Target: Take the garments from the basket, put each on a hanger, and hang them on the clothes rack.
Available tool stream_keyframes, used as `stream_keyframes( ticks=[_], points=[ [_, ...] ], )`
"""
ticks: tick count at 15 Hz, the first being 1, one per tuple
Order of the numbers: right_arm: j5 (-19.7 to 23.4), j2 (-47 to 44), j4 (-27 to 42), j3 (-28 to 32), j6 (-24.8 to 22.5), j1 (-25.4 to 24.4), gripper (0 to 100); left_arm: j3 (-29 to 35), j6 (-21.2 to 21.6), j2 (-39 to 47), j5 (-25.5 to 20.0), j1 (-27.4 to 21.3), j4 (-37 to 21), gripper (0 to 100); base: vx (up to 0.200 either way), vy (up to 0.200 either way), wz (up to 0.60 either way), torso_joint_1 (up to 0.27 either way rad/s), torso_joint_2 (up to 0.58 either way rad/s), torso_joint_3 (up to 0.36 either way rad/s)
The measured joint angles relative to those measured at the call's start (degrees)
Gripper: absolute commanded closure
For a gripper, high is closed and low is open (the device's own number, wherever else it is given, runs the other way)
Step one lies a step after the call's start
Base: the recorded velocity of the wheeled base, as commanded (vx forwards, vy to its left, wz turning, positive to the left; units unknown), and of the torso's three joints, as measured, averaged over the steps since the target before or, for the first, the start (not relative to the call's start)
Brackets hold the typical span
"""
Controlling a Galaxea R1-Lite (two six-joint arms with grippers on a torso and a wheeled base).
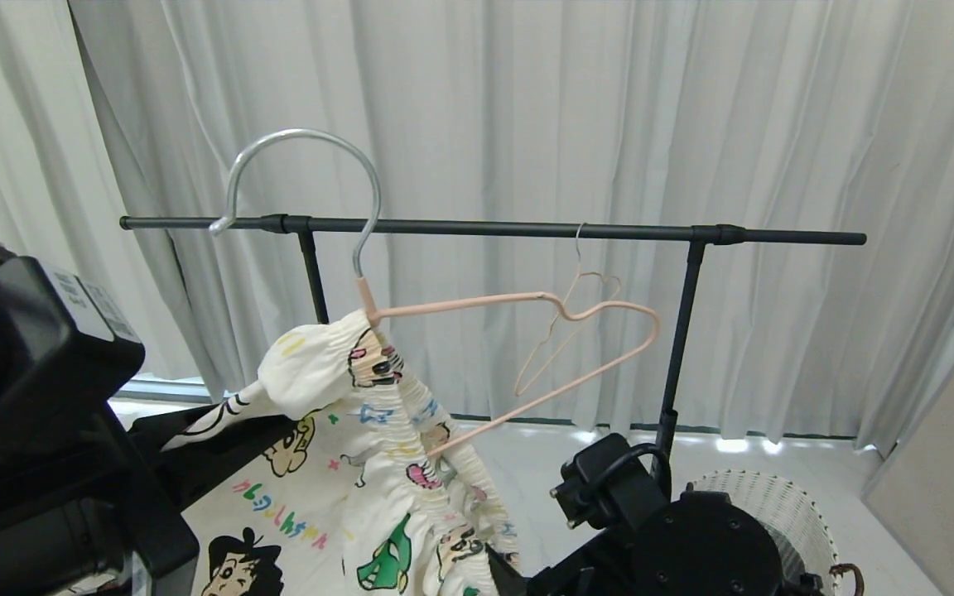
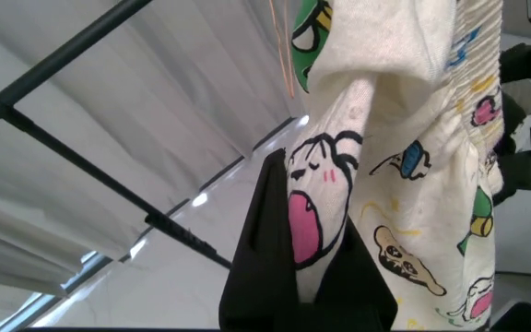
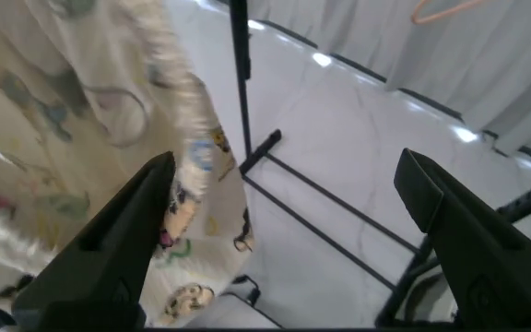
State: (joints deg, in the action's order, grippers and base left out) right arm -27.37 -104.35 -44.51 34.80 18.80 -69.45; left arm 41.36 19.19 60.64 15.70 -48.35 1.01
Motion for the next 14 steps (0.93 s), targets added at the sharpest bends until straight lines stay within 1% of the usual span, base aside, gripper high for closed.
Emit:
stream_keyframes(
  ticks=[3,6,10,13,14],
  points=[
    [-1.1,0.4,0.0,-2.3,-0.7,3.0,0,-0.9,0.2,-0.1,0.1,1.0,0.0,100,0.0,0.0,0.0,0.0,0.0,0.0],
    [-1.3,2.3,0.1,-6.0,-3.8,7.3,0,-2.7,0.5,-0.3,0.2,1.5,-0.1,100,0.0,0.0,0.0,0.0,0.0,0.0],
    [-1.2,5.6,0.1,-9.1,-5.3,13.4,0,-7.8,0.6,-1.4,1.6,1.7,0.0,100,0.0,0.0,0.0,0.0,0.0,0.0],
    [-1.3,6.8,0.2,-9.5,-6.4,15.3,0,-11.2,0.9,-2.6,2.2,1.7,0.1,100,0.0,0.0,0.0,0.0,0.0,0.0],
    [-1.3,7.1,0.2,-9.5,-6.6,15.5,0,-12.6,2.0,-3.2,2.3,1.7,0.1,100,0.0,0.0,0.0,0.0,0.0,0.0]
  ],
)
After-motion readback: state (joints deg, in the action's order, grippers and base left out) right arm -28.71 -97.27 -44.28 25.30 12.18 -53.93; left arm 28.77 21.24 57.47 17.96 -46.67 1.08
